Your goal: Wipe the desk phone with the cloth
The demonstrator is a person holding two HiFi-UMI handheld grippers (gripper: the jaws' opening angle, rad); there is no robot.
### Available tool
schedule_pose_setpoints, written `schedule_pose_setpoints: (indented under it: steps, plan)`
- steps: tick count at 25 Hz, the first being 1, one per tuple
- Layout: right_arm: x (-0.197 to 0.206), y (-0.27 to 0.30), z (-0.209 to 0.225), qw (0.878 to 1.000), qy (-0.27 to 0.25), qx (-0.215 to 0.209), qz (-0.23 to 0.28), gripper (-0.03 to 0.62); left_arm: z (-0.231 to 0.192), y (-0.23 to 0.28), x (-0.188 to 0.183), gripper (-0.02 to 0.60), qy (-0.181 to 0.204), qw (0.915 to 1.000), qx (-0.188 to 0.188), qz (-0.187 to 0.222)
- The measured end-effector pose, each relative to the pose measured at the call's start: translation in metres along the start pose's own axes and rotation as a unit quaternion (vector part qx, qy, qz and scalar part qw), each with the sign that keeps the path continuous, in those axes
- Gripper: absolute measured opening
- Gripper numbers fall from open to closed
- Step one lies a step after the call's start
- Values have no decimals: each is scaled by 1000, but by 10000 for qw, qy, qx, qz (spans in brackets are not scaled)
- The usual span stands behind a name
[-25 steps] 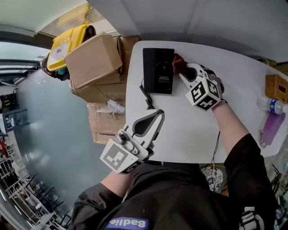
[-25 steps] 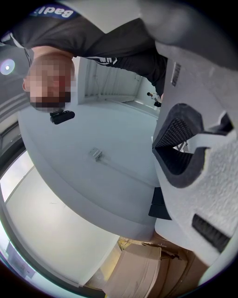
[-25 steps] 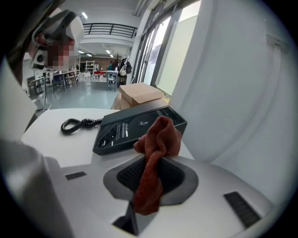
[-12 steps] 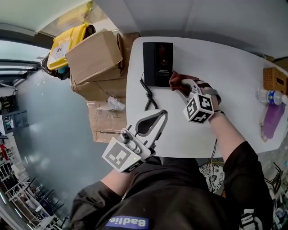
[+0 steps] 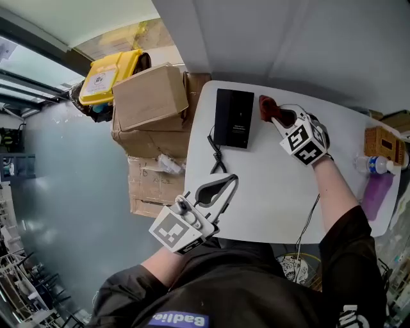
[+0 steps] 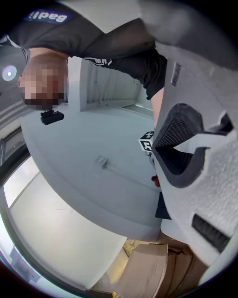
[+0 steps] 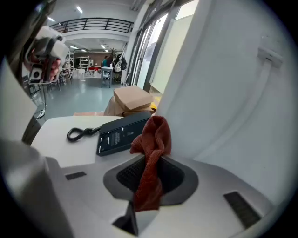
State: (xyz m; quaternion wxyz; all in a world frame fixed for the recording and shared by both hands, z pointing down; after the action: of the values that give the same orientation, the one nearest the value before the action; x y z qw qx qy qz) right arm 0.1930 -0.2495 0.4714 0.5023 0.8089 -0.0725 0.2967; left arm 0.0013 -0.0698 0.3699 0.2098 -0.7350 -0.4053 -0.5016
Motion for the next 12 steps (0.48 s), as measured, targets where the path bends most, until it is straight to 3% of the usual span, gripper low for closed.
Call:
schedule_pose_setpoints:
  steps: [5, 12]
  plan:
    - [-42, 21, 55, 9998, -154, 18, -111, 80, -12, 0, -20, 3, 47, 9996, -176, 203]
    - [-63, 85, 64, 9956, -432, -584, -595, 81, -36, -14, -24, 3, 45, 9982, -478, 356]
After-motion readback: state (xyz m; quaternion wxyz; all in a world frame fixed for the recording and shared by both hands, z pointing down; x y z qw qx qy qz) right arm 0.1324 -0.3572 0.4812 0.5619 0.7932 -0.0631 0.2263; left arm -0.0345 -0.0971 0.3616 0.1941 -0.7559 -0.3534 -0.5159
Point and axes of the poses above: the fingertips, and each gripper's own axes: y forward along the fingers, z to its right, x out of its underside, the point moved 7 cm from there along -y, backward along the fingers, and after that the axes turned 3 degrees about -z, right-handed, at the moved point
